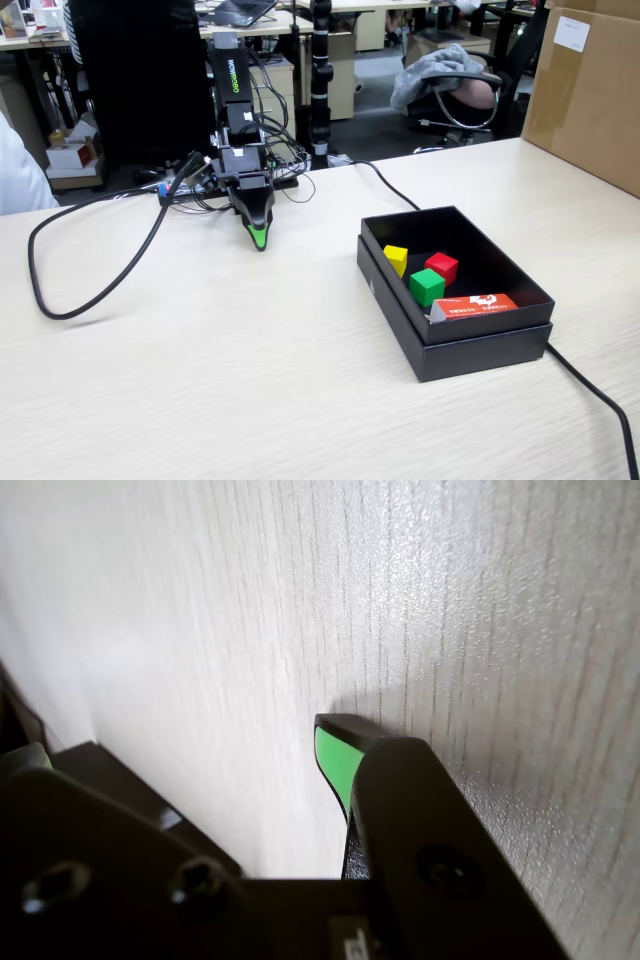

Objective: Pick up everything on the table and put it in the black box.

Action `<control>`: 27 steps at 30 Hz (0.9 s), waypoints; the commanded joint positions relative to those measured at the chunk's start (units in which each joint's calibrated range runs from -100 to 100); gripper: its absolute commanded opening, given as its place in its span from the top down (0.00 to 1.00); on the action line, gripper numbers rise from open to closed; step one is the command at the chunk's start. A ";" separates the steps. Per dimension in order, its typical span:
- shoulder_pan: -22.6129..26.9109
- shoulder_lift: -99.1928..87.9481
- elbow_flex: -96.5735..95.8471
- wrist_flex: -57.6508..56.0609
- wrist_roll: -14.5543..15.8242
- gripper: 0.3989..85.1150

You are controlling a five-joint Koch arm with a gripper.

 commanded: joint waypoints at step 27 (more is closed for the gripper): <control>0.20 -0.91 -8.05 5.48 -1.56 0.41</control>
